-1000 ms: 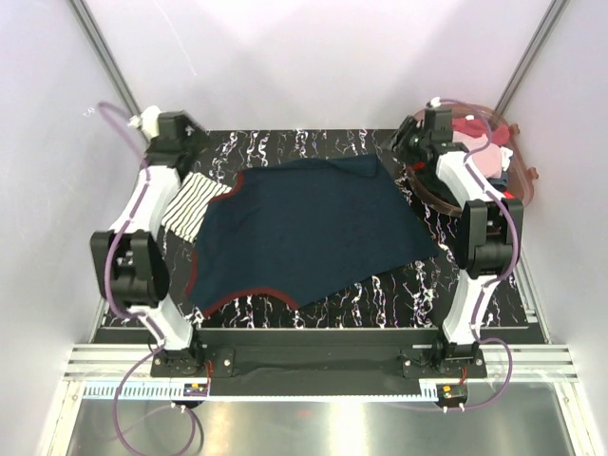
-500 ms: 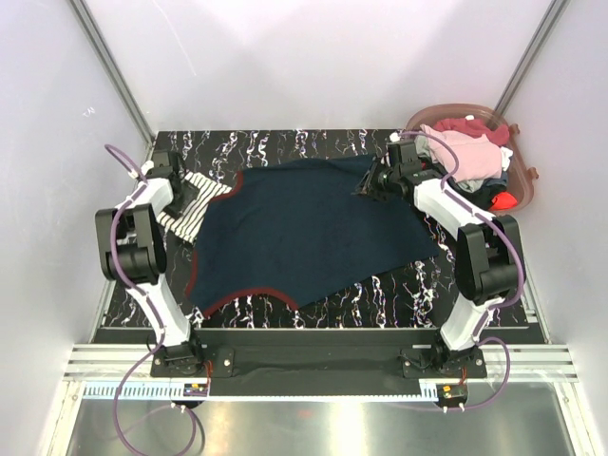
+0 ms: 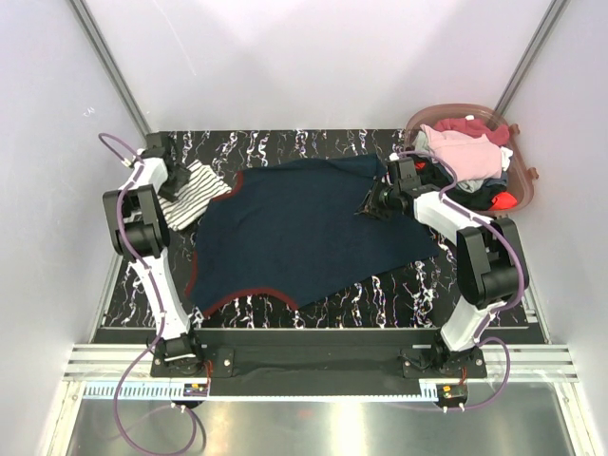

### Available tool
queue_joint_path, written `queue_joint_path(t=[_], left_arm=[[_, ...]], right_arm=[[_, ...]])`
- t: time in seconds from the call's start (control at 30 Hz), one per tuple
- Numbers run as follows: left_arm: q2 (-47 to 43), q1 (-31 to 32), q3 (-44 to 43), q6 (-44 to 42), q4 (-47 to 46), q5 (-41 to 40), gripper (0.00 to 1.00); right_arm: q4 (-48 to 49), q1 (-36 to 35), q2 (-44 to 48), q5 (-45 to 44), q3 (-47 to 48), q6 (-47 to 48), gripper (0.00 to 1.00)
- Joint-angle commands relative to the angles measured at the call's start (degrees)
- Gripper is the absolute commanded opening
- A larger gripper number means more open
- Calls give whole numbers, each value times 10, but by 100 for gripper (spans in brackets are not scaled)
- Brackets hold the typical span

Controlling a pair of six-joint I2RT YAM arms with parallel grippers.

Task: Fold and stack the tank tops

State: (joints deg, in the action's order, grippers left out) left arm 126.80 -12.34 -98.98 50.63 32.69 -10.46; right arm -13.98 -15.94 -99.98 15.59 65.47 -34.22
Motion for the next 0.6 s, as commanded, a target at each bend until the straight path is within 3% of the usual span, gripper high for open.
queue_joint_path(t=[0.0, 0.07, 0.2, 0.27, 0.37, 0.4, 0.57], left_arm=[[59, -15, -66, 43, 10, 28, 64], [84, -19, -104, 54, 3, 30, 61], [159, -18, -287, 52, 55, -17, 55], [147, -18, -304, 41, 54, -61, 55], [65, -18, -237, 27, 3, -120, 58], [11, -17, -180, 21, -19, -131, 58], [-122, 0, -71, -22, -105, -185, 71]], right_arm=[[21, -6, 37, 0, 4, 0, 19], [24, -6, 33, 6, 4, -1, 20], [24, -6, 19, 7, 3, -1, 20], [15, -6, 15, -5, -1, -4, 22], [-11, -6, 14, -47, -9, -9, 30], [-20, -7, 16, -77, -10, -12, 30], [-65, -5, 58, -152, -37, -23, 35]])
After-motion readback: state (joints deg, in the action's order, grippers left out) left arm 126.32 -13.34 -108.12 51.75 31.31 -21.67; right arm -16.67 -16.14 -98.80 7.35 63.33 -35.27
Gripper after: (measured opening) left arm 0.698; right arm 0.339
